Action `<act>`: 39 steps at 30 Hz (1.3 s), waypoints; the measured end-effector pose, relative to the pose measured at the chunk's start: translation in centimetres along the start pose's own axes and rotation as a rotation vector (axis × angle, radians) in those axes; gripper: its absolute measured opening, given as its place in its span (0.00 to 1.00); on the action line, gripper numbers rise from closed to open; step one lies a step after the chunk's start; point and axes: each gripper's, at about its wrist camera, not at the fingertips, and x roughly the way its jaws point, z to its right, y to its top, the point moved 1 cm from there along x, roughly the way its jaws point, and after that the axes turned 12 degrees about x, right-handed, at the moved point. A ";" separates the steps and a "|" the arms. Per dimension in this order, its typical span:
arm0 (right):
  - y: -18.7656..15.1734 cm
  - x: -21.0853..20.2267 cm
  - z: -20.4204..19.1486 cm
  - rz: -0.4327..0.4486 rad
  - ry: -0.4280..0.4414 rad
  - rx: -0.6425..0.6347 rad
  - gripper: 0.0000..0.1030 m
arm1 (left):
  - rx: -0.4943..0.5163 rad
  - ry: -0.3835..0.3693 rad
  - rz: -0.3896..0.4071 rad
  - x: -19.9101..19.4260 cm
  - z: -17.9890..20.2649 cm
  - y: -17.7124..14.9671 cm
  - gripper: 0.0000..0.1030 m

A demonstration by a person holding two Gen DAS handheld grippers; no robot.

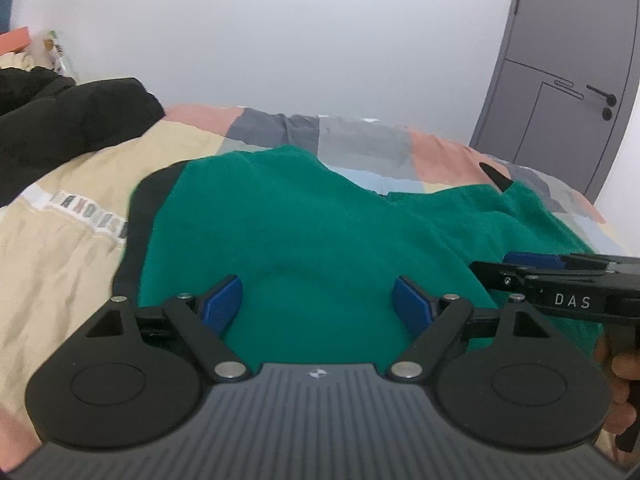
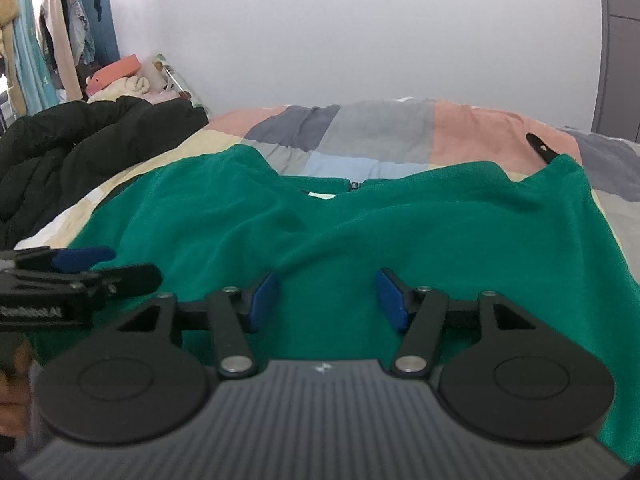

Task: Fold large clothes

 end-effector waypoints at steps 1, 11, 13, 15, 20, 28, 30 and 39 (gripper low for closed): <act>0.0 -0.5 0.0 0.005 0.000 0.003 0.58 | -0.011 0.002 0.001 -0.8 0.0 0.0 0.83; -1.7 -7.7 0.3 0.028 0.044 0.161 0.57 | -0.232 -0.076 0.011 -8.1 0.2 -1.5 0.84; -2.4 -9.0 0.9 0.016 0.064 0.234 0.58 | -0.272 -0.096 0.001 -8.8 0.5 -2.3 0.84; -2.8 -9.7 1.5 -0.001 0.075 0.295 0.58 | -0.291 -0.100 -0.020 -9.0 0.9 -3.1 0.84; -3.9 -9.8 3.4 -0.064 0.112 0.478 0.59 | -0.372 -0.111 -0.088 -8.0 0.5 -4.5 0.84; -5.6 -7.8 5.0 -0.142 0.111 0.631 0.59 | -0.489 -0.130 -0.133 -6.8 -1.0 -5.5 0.84; -5.8 -7.4 5.3 -0.150 0.116 0.669 0.59 | -0.513 -0.135 -0.146 -6.5 -1.3 -5.7 0.84; -6.4 -6.5 7.0 -0.143 0.170 0.864 0.93 | -0.617 -0.148 -0.172 -4.6 -3.2 -6.1 0.86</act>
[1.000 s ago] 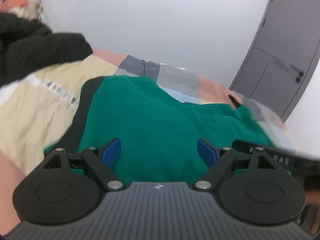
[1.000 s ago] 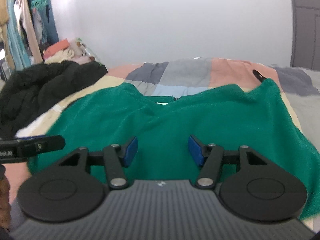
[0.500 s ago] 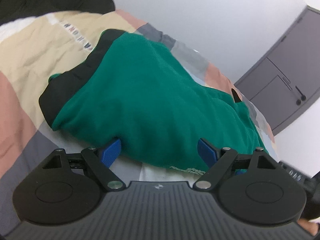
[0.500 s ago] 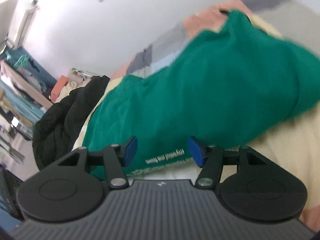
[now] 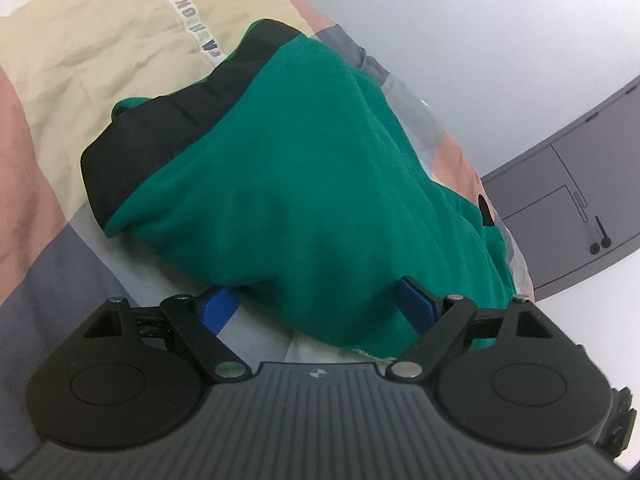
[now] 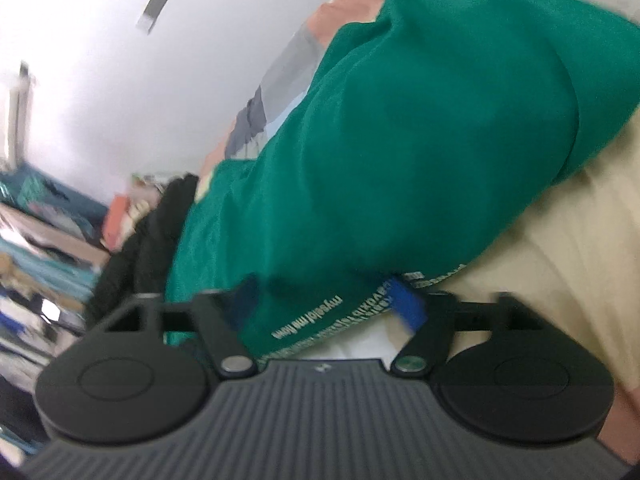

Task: Fold large clothes

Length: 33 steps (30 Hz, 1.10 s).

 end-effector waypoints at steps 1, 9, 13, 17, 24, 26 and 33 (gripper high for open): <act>0.1 0.1 0.2 0.008 -0.004 0.024 0.96 | -0.010 -0.003 0.000 0.1 -0.1 0.0 0.87; 1.4 0.8 3.5 0.029 0.069 0.284 1.00 | -0.093 -0.054 0.016 0.0 -0.9 0.2 0.91; 1.6 1.2 3.8 0.047 0.082 0.320 1.00 | -0.194 -0.103 0.030 -0.3 -2.2 0.2 0.91; 0.8 0.6 3.7 0.061 0.131 0.313 1.00 | -0.342 -0.166 0.064 -0.5 -4.2 -0.1 0.91; 1.1 0.0 3.9 0.080 0.152 0.288 1.00 | -0.564 -0.228 0.077 0.6 -7.0 -1.2 0.91; 1.4 0.1 4.1 0.102 0.120 0.318 1.00 | -0.587 -0.236 0.077 1.0 -7.7 -1.4 0.90; 2.3 1.4 5.2 0.128 0.127 0.371 0.98 | -0.531 -0.225 0.122 2.7 -7.7 0.2 0.79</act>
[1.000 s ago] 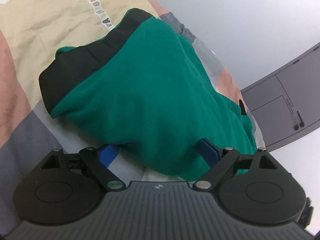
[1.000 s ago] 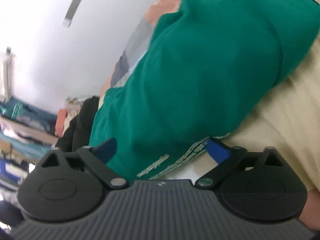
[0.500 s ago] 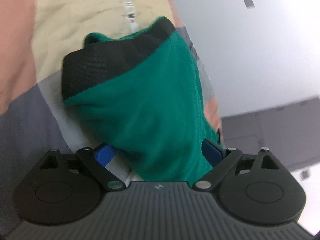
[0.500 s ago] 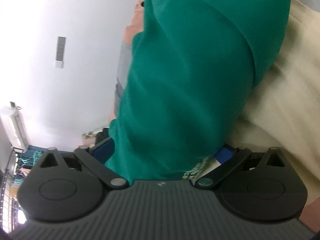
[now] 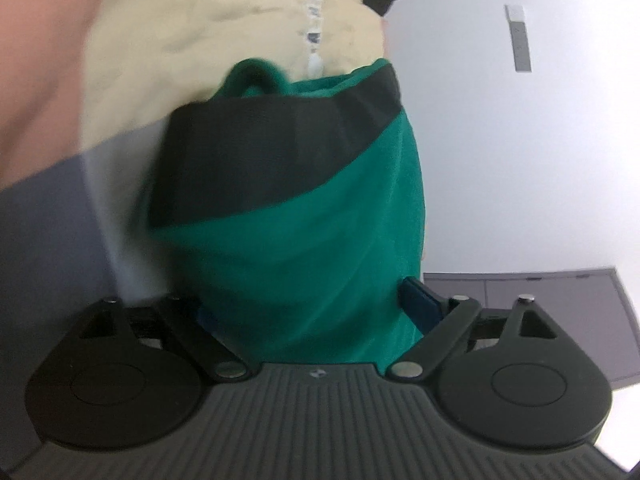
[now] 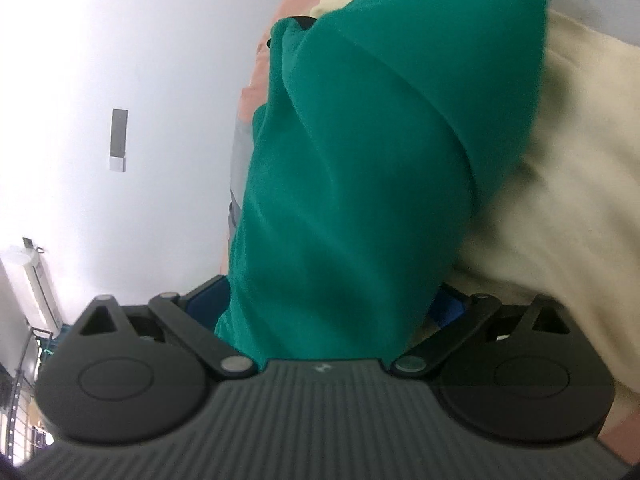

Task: Fold large clothes

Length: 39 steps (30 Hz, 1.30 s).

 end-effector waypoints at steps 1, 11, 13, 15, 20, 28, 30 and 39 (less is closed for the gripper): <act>0.0 0.3 0.1 -0.005 -0.010 -0.015 0.96 | 0.032 0.023 0.007 0.2 0.3 0.2 0.72; -1.5 -1.2 -3.3 0.024 0.014 -0.299 0.33 | 0.160 0.008 0.067 -3.4 2.9 0.0 0.30; -2.0 -2.1 -3.8 0.032 0.026 -0.335 0.32 | 0.198 0.017 0.069 -5.0 3.6 -0.4 0.30; -2.4 -3.1 -4.2 0.030 0.032 -0.369 0.32 | 0.238 0.019 0.073 -6.5 4.3 -0.8 0.30; -3.6 -5.1 -5.9 0.004 0.049 -0.432 0.32 | 0.297 0.004 0.091 -10.3 5.5 -1.8 0.30; -4.9 -9.3 -7.2 -0.012 0.107 -0.508 0.32 | 0.346 0.013 0.099 -15.0 6.9 -4.0 0.33; -4.6 -8.9 -6.7 -0.023 0.065 -0.488 0.34 | 0.344 0.034 0.081 -13.9 6.8 -3.7 0.37; -4.3 -9.0 -6.7 -0.078 0.109 -0.462 0.60 | 0.333 -0.050 0.087 -14.9 7.0 -3.8 0.65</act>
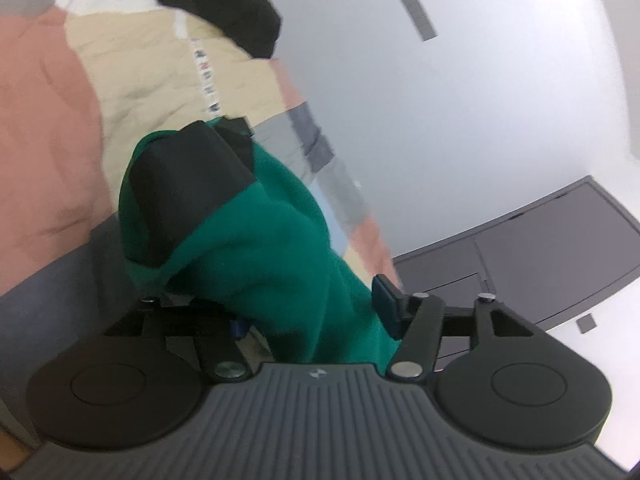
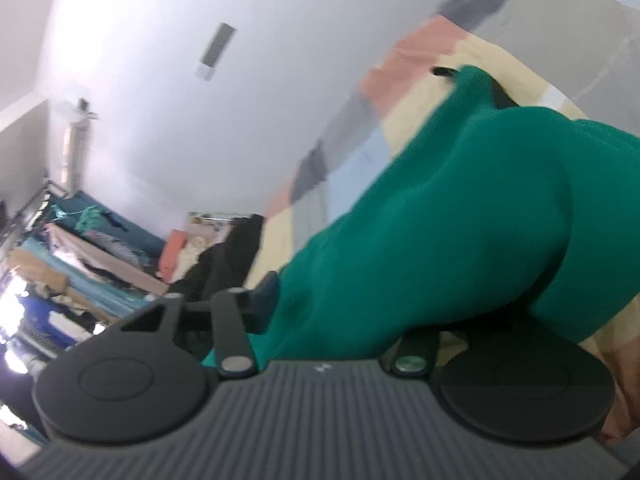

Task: Fold large clothes

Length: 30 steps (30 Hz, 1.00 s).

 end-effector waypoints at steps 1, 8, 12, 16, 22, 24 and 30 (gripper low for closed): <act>0.0 -0.1 -0.3 0.006 0.015 -0.014 0.60 | 0.003 -0.010 0.011 -0.2 0.2 0.1 0.65; 1.1 -0.5 -2.3 0.059 0.099 -0.120 0.60 | 0.097 -0.062 0.082 -0.6 1.7 1.1 0.69; 2.3 1.8 -3.1 0.060 0.060 -0.174 0.60 | 0.227 -0.059 0.093 0.6 3.4 2.2 0.70; 4.0 3.7 -3.9 0.058 0.050 -0.222 0.60 | 0.327 -0.037 0.105 2.7 4.7 3.4 0.71; 5.5 7.0 -5.6 0.062 -0.012 -0.350 0.60 | 0.451 -0.006 0.112 6.8 5.6 5.4 0.72; 5.8 8.0 -5.9 0.071 -0.026 -0.392 0.60 | 0.507 0.018 0.109 8.1 6.0 5.9 0.72; 6.3 9.6 -6.1 0.124 -0.056 -0.520 0.60 | 0.625 0.067 0.106 12.3 6.2 7.4 0.74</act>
